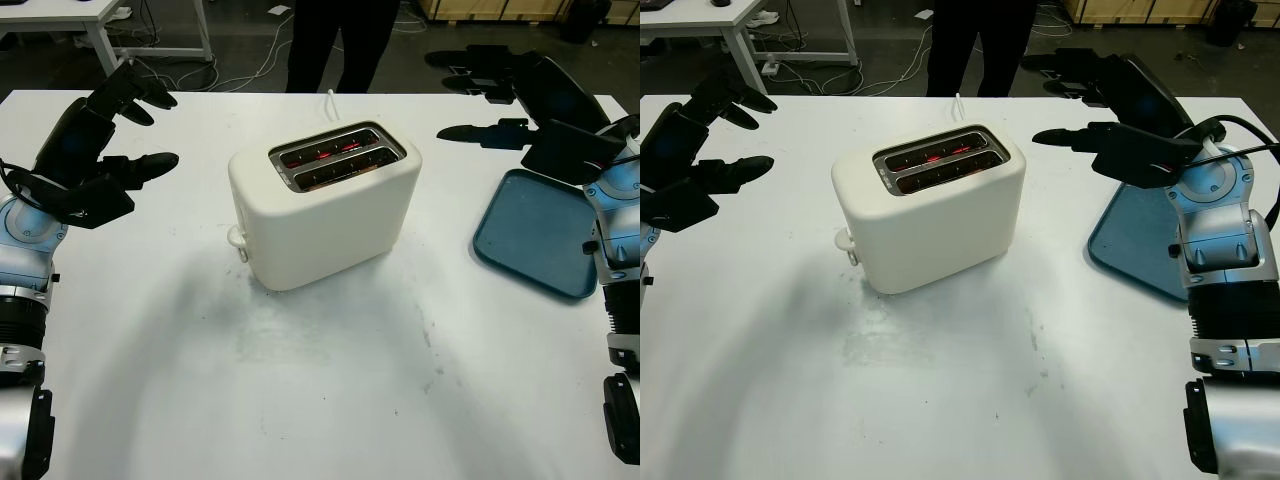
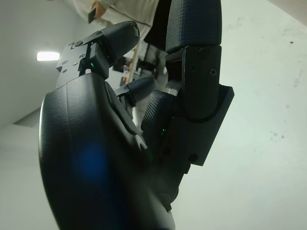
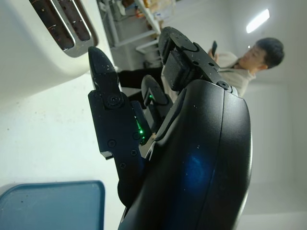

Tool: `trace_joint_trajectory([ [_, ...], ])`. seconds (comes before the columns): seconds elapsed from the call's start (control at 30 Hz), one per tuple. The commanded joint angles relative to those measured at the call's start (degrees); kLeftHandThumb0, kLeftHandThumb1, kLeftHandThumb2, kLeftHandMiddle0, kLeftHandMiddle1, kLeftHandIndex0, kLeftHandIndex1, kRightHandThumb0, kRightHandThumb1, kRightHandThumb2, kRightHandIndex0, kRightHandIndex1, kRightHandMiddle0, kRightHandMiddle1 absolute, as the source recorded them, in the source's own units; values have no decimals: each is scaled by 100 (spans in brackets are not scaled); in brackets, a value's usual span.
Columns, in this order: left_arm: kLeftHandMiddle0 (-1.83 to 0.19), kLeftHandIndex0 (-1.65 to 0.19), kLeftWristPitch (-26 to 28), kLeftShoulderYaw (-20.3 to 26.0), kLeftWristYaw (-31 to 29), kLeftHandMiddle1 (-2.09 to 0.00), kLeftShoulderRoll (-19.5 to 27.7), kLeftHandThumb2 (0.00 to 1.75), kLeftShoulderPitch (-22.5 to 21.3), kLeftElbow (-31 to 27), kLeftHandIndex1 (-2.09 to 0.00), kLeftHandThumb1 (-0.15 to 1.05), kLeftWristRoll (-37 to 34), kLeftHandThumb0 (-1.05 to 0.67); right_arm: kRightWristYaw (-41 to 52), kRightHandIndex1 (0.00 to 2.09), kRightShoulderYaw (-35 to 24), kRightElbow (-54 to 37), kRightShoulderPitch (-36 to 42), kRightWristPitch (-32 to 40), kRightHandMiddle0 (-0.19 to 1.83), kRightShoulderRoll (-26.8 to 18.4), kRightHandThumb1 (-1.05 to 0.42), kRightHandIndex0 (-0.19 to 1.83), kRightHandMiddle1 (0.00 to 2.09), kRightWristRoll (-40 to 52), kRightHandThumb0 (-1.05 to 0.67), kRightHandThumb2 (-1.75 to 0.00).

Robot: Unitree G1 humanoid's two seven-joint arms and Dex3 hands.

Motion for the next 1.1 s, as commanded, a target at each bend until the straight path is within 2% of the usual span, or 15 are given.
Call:
trace_joint_trajectory([
  [0.0,0,0,-32,20,1,-156,-23,47,61,9,-136,92,-81,-105,-29,0,-2,-70,0,32,50,22,-84,53,0,-3,-28,0],
  [1.07,0,0,-25,-6,-7,-154,-19,46,46,11,-135,92,-117,-105,-6,0,-4,-46,-15,5,50,2,-85,54,0,3,-29,0],
])
